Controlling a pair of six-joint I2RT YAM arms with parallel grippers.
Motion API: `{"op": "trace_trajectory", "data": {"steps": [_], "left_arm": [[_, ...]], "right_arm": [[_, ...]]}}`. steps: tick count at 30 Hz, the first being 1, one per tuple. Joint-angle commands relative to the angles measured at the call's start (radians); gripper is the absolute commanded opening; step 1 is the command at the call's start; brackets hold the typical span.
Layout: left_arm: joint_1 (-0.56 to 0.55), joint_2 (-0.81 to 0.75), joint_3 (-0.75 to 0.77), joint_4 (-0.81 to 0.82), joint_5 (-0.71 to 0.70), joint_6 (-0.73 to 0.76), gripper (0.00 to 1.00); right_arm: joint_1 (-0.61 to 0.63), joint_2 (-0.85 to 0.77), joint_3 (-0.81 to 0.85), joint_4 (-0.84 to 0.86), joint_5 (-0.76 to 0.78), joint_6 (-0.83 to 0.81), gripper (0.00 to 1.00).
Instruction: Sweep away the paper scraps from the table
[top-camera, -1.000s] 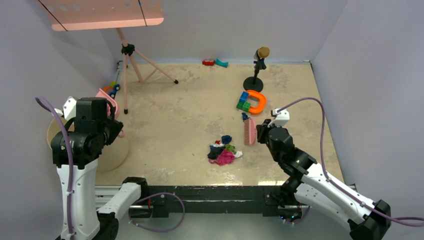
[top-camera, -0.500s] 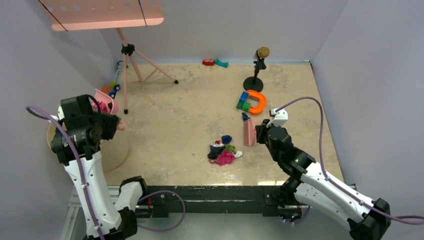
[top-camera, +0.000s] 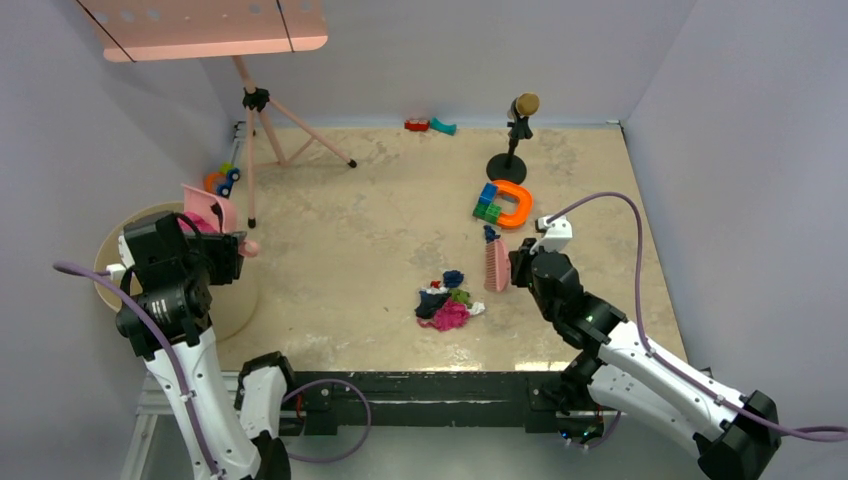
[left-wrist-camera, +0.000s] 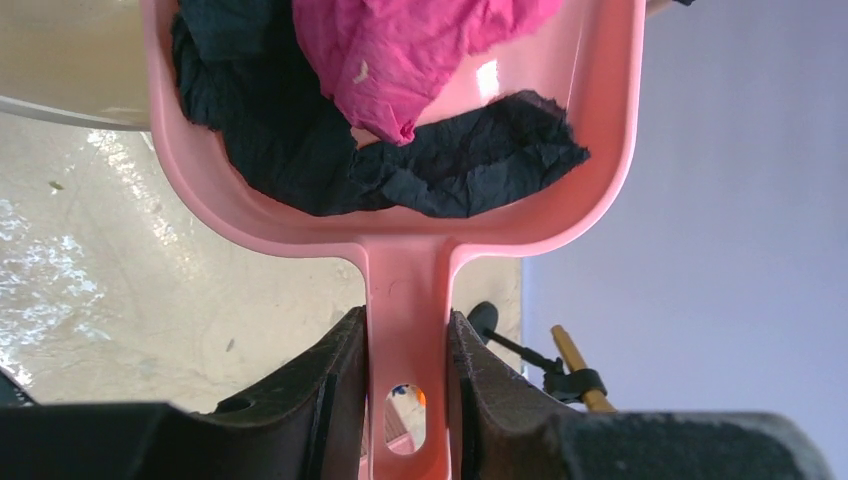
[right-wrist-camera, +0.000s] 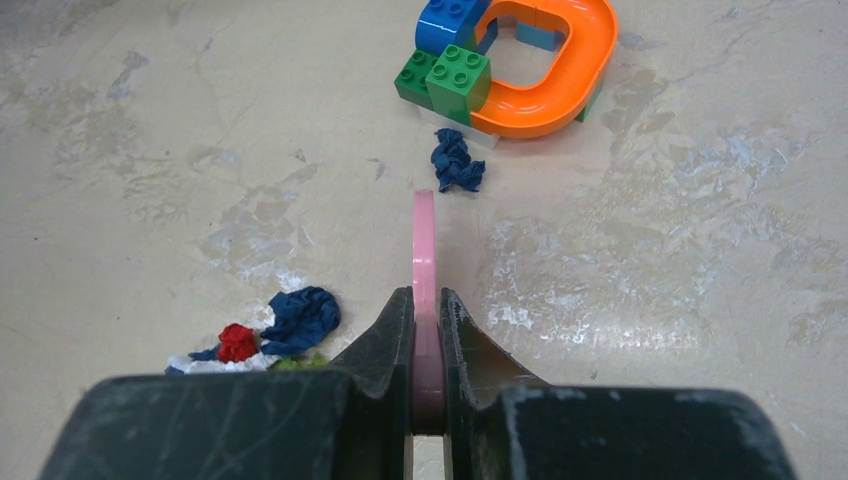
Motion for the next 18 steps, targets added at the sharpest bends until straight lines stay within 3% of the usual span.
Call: {"op": "trace_trajectory", "data": {"steps": [1, 18], "left_arm": [[0.024, 0.000, 0.006, 0.051, 0.024, -0.091, 0.00], [0.067, 0.031, 0.073, 0.064, 0.000, -0.081, 0.00]], "right_arm": [[-0.001, 0.001, 0.032, 0.036, -0.009, -0.007, 0.00], [-0.001, 0.026, 0.038, 0.032, -0.013, -0.010, 0.00]]}}
